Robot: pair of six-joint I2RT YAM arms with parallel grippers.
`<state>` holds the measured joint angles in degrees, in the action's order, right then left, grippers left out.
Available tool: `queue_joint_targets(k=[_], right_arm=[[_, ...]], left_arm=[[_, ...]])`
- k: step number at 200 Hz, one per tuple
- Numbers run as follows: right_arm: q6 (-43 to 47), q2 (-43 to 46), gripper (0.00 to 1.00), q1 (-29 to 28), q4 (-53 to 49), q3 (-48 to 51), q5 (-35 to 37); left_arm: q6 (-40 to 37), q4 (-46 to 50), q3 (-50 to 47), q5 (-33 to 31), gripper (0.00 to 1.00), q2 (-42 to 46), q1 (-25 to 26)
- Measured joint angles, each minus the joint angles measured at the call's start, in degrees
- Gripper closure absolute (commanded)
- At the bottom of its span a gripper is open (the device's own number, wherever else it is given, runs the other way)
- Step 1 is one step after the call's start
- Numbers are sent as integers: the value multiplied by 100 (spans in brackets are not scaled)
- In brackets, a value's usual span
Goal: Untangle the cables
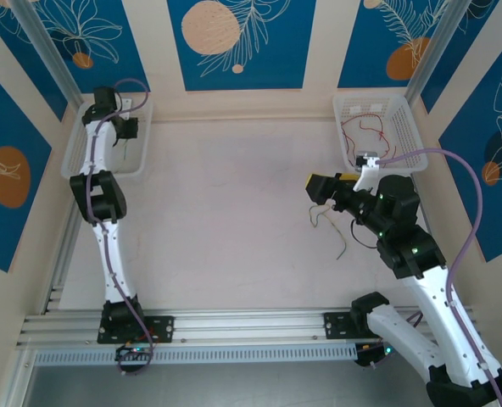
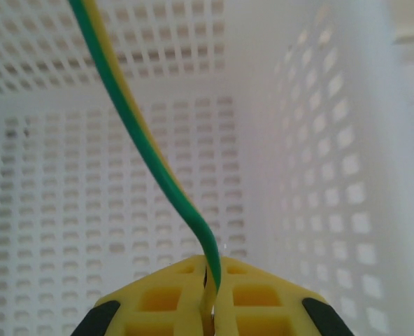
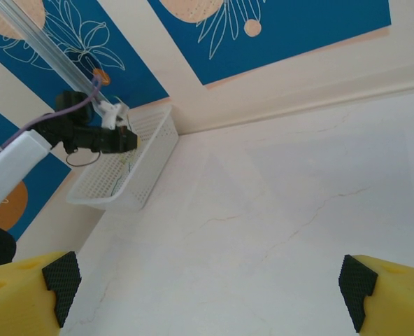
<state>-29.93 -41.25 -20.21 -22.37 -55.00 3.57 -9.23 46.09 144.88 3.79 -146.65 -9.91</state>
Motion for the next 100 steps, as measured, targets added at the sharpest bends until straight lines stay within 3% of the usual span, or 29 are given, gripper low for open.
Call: queue_joint_targets(k=[61,69,80,100], right_arm=[[138,87,1,0,-15,0,35],[186,50,2,0,-46,0,105],[238,-76,2,0,-146,-11,243],[262,-638,5,11,-522,-120,501]], left_arm=[[199,487,31,-44,100,-345,-4],[232,505,31,-46,86,-363,-4],[256,533,31,-48,59,-378,-4],[323,568,31,-85,53,-378,-9]])
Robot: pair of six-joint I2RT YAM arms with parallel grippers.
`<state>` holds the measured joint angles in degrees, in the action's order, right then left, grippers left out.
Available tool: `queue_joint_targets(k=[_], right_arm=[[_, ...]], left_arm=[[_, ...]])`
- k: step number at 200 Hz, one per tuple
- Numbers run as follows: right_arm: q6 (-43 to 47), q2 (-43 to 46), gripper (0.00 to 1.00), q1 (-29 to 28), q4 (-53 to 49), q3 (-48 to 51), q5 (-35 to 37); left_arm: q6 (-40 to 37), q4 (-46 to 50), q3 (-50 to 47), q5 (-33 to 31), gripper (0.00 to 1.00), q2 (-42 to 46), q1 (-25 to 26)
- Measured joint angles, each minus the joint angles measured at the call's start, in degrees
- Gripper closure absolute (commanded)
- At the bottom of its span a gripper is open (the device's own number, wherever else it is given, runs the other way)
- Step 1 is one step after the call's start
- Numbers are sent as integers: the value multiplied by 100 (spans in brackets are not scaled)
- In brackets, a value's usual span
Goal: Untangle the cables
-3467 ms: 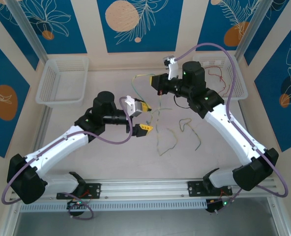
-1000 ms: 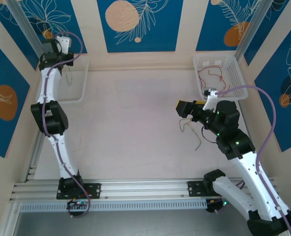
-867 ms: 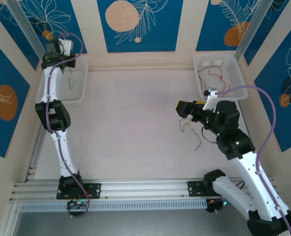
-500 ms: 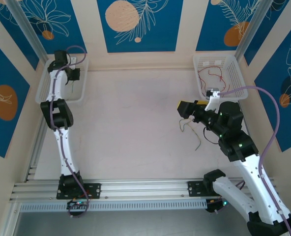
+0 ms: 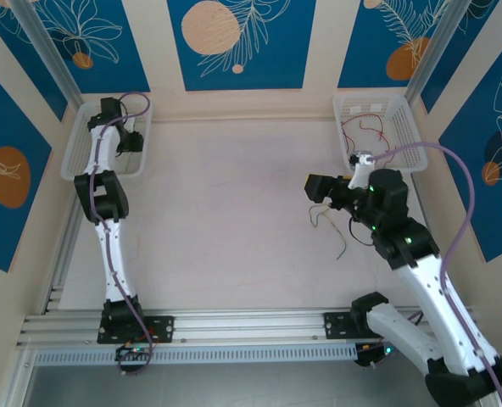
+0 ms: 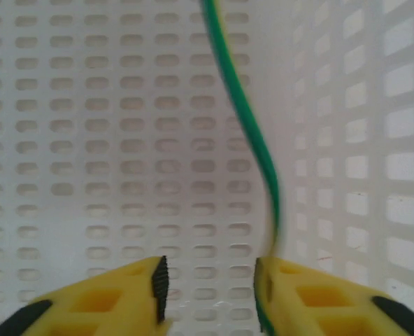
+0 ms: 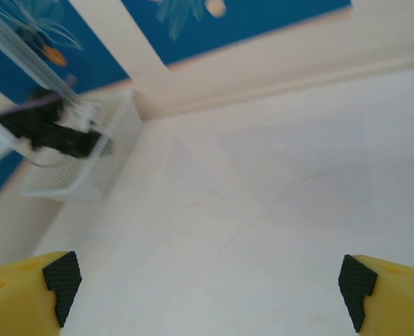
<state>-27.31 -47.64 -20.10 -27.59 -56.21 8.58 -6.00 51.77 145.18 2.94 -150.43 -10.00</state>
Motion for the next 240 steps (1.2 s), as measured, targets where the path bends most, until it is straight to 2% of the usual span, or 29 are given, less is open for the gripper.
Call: queue_joint_targets(k=[14,36,88,123,139,152,163,174,204,229,240], right_arm=[[-11,-435,4,-2,-190,-4,96],[-9,-649,4,-2,-378,122,184],[-4,-146,4,-2,-354,149,334],[-2,-94,4,-2,-358,149,391],[-7,-149,4,9,-391,142,461],[-9,-291,5,33,-492,101,494],[-13,-428,5,37,-518,92,494],[-26,-514,5,37,-533,92,470],[-74,-476,4,37,-520,92,431],[-72,-627,5,144,-706,-20,492],[-72,-894,10,258,-920,-208,525]], left_arm=[[-2,2,0,-24,40,2,-2],[61,9,0,-68,31,72,-2],[-57,15,2,-555,28,1062,59],[-151,195,83,-970,16,1681,87],[-160,264,-52,-1025,19,1895,90],[-173,190,-466,-1005,13,2140,92],[-199,140,-719,-1010,13,2245,92],[-197,179,-699,-1005,16,2179,90],[-162,485,-389,-970,15,1812,90],[72,310,-1244,-704,15,2151,101],[223,223,-1784,-564,15,2483,122]])
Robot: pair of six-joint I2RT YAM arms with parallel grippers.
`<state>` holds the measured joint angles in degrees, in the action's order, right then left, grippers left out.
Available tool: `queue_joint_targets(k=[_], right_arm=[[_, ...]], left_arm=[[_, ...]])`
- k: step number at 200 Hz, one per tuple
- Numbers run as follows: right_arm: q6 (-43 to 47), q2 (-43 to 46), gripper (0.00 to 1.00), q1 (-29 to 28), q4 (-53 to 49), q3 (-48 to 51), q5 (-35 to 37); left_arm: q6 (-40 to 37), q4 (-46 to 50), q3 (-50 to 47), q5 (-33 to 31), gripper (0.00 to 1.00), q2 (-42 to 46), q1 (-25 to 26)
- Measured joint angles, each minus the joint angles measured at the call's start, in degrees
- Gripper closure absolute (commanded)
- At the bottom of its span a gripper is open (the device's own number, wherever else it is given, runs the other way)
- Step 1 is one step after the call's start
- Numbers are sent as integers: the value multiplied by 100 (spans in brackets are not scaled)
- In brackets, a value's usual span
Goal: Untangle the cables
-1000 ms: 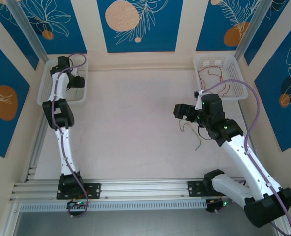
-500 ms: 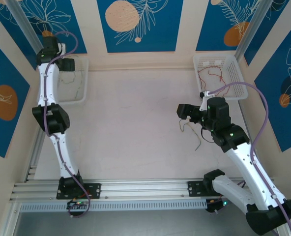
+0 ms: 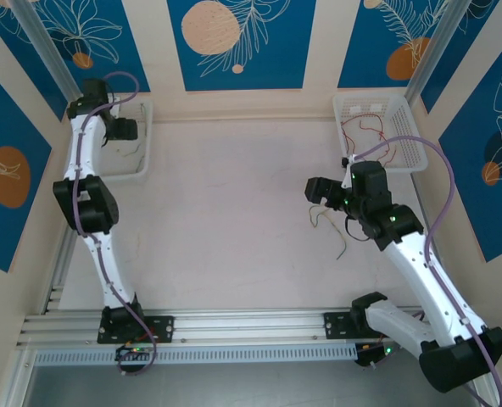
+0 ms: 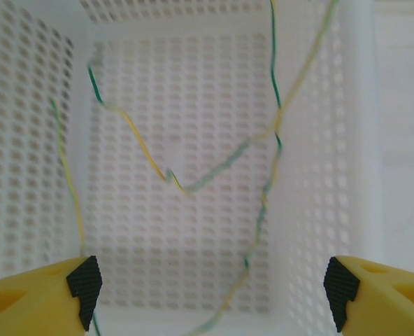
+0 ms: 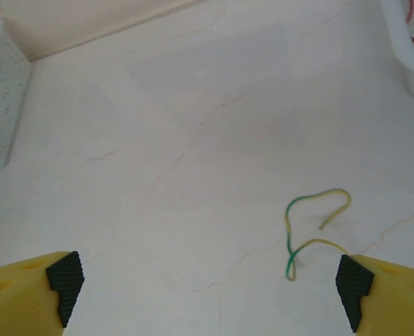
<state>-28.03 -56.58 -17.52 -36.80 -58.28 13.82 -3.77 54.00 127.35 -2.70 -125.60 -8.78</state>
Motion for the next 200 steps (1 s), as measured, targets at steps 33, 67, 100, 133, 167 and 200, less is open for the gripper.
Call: queue_joint_targets(k=[33,67,100,133,167,200], right_arm=[[44,-1283,11,260,-616,-505,382],[68,-1919,11,905,-841,-332,92],[57,-2273,11,1189,-695,-210,-610],[-33,-3010,24,918,-444,-212,-1014],[-66,-3641,68,595,-304,-278,-1152],[-107,-4096,100,225,-282,-549,-1126]], left_arm=[[468,-560,-1248,251,14,1742,485],[876,-1888,-3119,304,15,4365,2243],[1390,-2870,-5125,415,18,5799,3521],[1707,-3195,-6870,269,16,5982,4192],[1915,-2946,-8024,44,15,6839,4315],[1910,-3069,-8043,-240,13,7473,4315]])
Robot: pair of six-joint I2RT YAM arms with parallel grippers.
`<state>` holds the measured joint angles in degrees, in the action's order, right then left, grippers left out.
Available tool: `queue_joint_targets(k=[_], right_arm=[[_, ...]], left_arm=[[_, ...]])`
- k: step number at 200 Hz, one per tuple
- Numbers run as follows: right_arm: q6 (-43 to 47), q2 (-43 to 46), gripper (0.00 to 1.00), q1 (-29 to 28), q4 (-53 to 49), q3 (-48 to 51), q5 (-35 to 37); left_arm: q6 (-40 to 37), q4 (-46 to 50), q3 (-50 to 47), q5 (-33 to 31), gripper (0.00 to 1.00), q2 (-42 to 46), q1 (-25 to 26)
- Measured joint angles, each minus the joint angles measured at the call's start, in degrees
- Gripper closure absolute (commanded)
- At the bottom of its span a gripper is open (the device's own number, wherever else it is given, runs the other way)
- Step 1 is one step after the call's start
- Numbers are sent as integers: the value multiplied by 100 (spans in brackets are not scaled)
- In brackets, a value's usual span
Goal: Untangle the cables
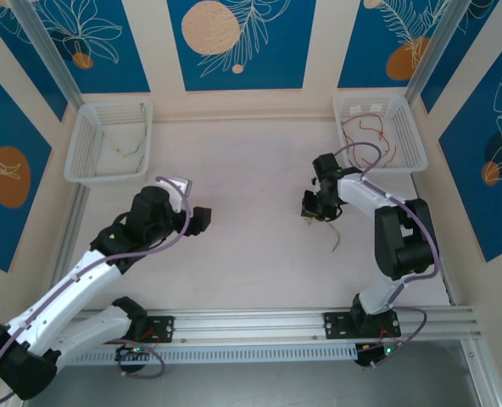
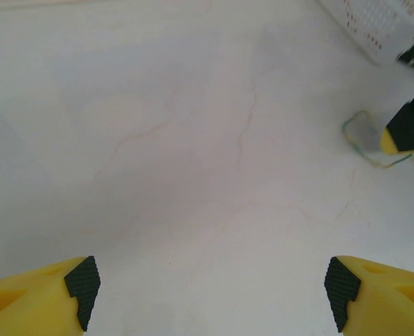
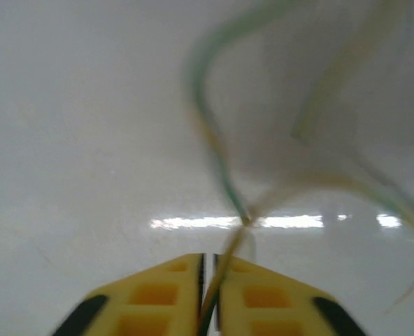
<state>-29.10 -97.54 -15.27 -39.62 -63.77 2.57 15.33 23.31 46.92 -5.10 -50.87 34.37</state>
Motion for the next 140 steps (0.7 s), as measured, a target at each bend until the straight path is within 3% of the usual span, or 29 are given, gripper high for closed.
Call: queue_joint_targets(k=[29,53,89,140], right_arm=[[20,-9,100,-378,-7,-271,55],[317,195,100,-1073,96,-684,-70],[1366,876,100,-2273,468,-1217,-1056],[2149,1108,100,-2503,420,-1473,-2391]], left_arm=[[-50,-339,-57,201,12,-188,0],[-179,-883,-372,686,9,-450,4],[-656,-1963,-1305,1274,3,26,4],[-1416,-2785,-1547,2435,2,570,4]])
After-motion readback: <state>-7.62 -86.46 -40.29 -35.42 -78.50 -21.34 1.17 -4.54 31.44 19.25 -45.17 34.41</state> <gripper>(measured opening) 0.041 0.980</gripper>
